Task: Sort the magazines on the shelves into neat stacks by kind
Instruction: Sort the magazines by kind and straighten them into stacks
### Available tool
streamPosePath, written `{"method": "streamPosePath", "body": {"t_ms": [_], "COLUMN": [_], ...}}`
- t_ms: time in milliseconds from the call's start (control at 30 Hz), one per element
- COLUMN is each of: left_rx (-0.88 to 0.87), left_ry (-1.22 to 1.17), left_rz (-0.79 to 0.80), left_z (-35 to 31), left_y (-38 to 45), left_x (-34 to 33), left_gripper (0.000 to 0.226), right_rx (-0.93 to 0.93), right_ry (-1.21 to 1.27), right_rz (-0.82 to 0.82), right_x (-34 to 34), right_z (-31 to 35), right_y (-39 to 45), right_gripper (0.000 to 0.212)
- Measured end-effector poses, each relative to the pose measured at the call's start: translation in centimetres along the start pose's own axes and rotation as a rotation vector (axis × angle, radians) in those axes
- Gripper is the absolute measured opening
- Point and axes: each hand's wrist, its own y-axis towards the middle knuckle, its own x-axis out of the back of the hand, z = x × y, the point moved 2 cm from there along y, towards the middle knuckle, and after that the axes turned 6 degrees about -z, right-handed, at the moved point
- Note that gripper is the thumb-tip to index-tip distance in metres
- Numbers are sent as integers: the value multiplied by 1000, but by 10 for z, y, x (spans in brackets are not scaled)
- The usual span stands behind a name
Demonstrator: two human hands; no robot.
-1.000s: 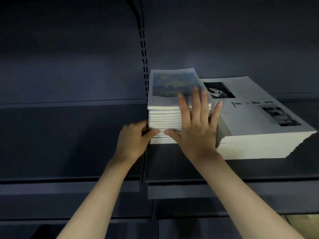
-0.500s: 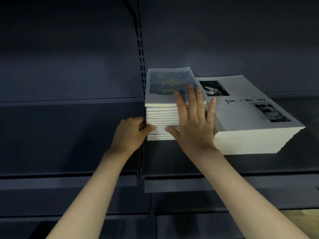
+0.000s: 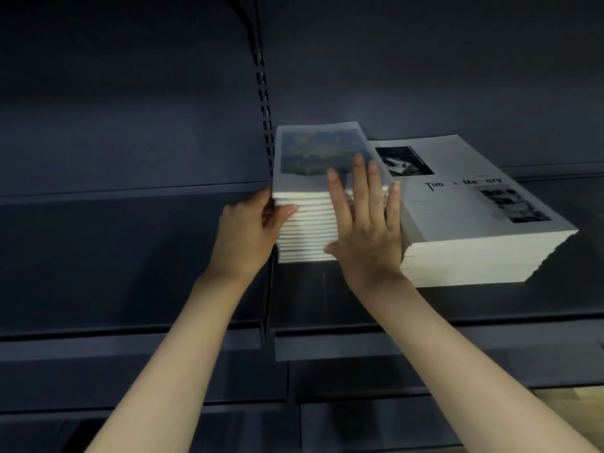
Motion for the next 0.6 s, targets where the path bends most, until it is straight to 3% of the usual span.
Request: {"method": "streamPosePath", "body": {"t_ms": [133, 300, 600], "left_rx": [-93, -154, -128], "left_ry": [128, 164, 80], "left_rz": [-41, -85, -97], "left_z": [-4, -6, -4], "left_y": [-10, -10, -7], "left_x": [-1, -1, -4], "left_gripper": [69, 51, 51], "right_rx": [10, 66, 132], "right_ry": [18, 63, 39], "right_rz": [-1, -36, -30], "right_x": [0, -1, -12], "right_z": [3, 9, 6], "right_y": [-8, -15, -13], "right_gripper": [126, 120, 131]}}
